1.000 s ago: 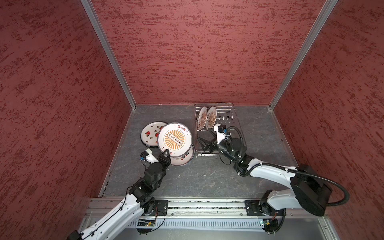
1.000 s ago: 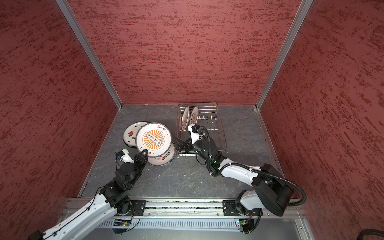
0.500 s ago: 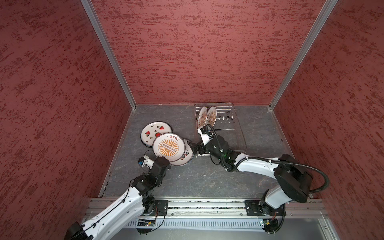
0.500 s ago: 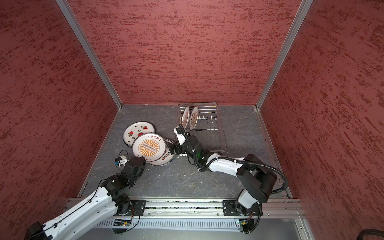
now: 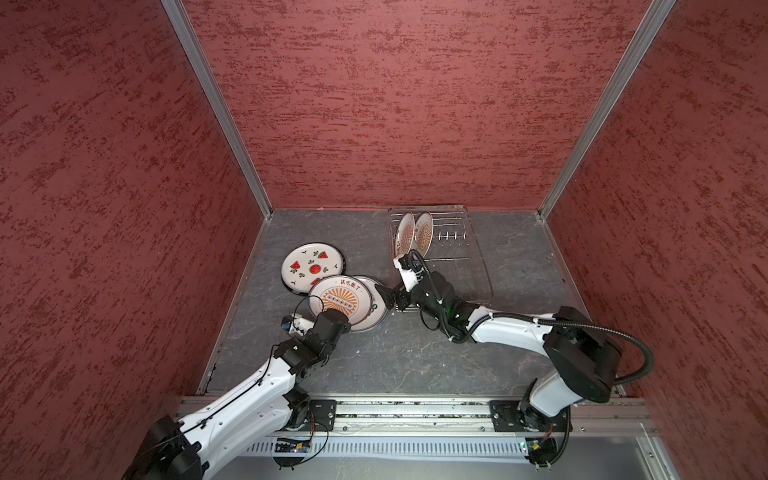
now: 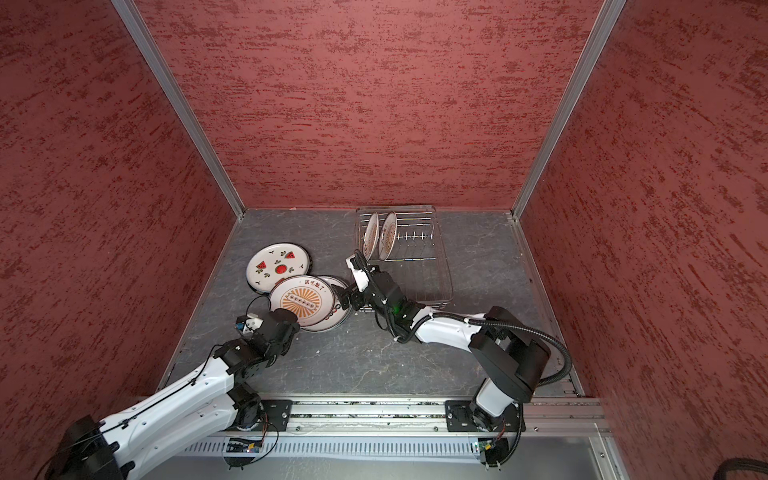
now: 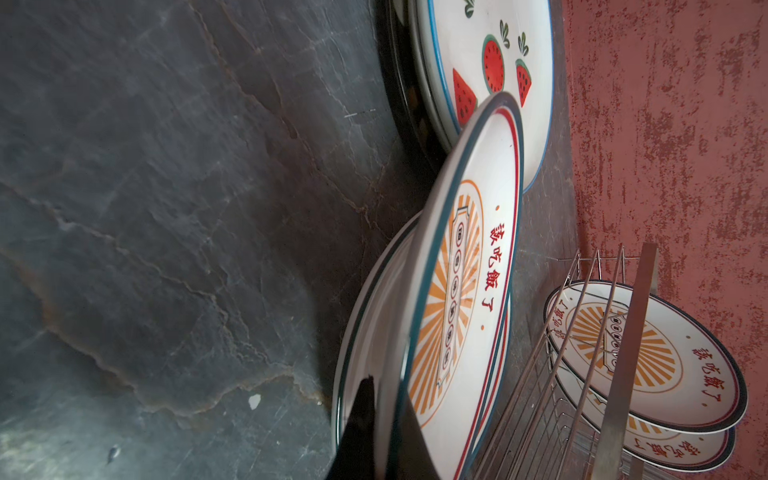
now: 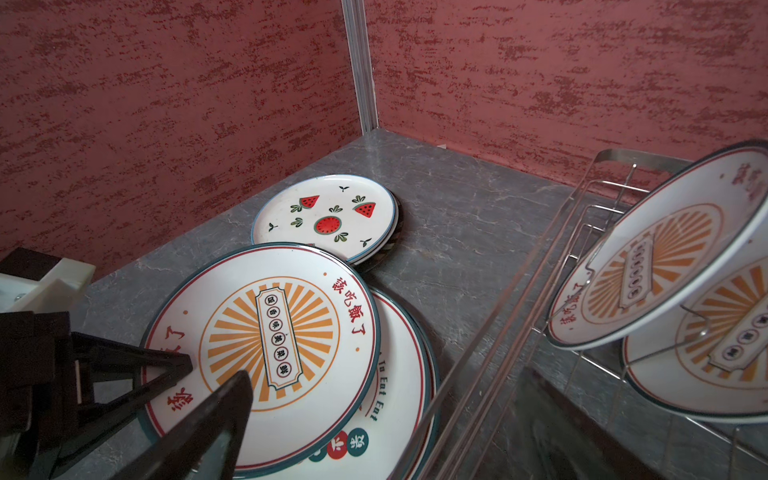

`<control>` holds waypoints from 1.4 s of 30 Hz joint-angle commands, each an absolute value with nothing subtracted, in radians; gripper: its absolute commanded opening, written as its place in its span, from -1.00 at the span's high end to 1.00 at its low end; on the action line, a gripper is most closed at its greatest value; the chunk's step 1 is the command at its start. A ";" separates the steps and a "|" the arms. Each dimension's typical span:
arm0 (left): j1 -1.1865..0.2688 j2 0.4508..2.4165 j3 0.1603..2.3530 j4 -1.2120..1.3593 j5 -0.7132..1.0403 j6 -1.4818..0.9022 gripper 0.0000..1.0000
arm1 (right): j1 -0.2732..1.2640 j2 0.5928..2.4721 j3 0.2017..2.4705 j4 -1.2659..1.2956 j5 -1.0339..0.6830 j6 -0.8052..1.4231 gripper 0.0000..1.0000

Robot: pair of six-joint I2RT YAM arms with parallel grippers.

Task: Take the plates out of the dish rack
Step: 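Lower the sunburst plate onto the stack with the left gripper while the right withdraws, then open the left gripper to release the sunburst plate onto the stack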

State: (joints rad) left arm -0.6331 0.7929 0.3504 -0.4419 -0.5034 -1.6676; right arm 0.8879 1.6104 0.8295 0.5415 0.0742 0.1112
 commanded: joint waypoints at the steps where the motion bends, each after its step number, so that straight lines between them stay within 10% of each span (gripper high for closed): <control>1: -0.625 0.780 0.374 -0.451 -0.507 -1.707 0.99 | 0.894 1.623 0.870 0.570 0.095 0.087 -0.98; 20: -0.629 0.835 0.350 -0.354 -0.393 -1.678 0.75 | 0.896 1.628 0.883 0.538 0.100 0.081 -0.98; 42: -0.638 0.845 0.337 -0.311 -0.388 -1.664 -0.10 | 0.897 1.641 0.894 0.532 0.109 0.077 -0.98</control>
